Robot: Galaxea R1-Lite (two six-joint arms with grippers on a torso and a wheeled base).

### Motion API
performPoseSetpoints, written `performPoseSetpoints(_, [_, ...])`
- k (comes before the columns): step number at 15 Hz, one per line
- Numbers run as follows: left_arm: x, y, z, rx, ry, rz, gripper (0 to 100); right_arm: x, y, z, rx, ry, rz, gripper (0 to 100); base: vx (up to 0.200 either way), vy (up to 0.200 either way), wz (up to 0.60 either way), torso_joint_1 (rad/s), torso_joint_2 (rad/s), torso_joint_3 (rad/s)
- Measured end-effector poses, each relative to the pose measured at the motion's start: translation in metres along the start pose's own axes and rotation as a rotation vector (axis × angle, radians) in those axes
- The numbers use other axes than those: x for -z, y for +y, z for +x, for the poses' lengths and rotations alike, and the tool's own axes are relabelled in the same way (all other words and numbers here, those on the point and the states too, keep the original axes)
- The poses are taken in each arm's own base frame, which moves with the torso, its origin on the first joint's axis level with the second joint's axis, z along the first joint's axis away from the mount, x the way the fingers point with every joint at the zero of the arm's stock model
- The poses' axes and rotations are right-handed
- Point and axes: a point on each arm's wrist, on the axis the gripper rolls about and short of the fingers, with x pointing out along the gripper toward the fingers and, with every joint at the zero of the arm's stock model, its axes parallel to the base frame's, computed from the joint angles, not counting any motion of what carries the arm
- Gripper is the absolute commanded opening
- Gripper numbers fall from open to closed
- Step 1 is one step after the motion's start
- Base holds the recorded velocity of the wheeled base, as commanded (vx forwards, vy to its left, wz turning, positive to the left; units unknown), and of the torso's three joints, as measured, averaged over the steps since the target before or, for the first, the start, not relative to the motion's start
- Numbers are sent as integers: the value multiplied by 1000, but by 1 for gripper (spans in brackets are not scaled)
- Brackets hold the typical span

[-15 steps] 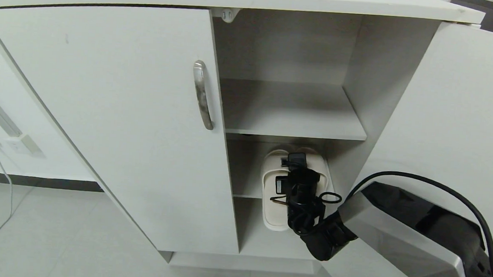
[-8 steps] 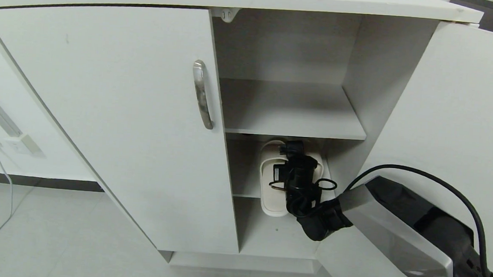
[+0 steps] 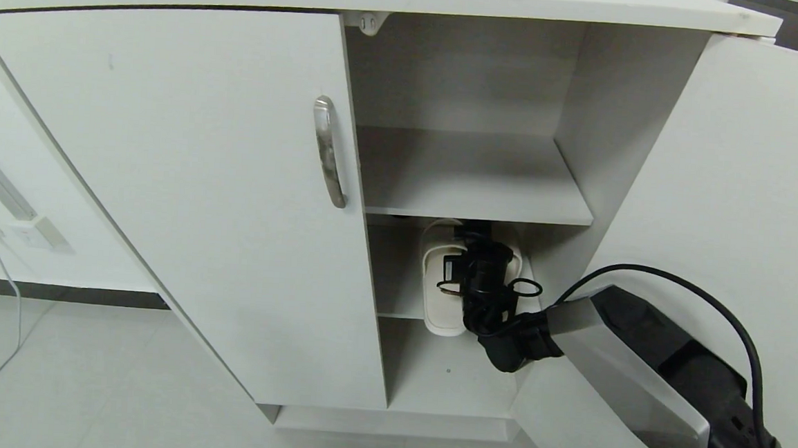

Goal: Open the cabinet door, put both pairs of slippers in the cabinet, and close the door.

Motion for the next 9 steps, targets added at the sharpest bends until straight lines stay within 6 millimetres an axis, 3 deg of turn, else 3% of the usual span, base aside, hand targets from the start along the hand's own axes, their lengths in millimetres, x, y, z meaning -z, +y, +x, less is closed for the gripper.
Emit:
performPoseSetpoints(7, [0,0,0,1,0,-1,0,0,-5,7,15,-2,2,0,0,0,0,0,0,0])
performPoseSetpoints(8, [0,0,0,1,0,-1,0,1,-5,7,15,1,0,100,0,0,0,0,0,0])
performPoseSetpoints(9, [0,0,0,0,0,-1,0,2,-5,7,15,5,-3,100,0,0,0,0,0,0])
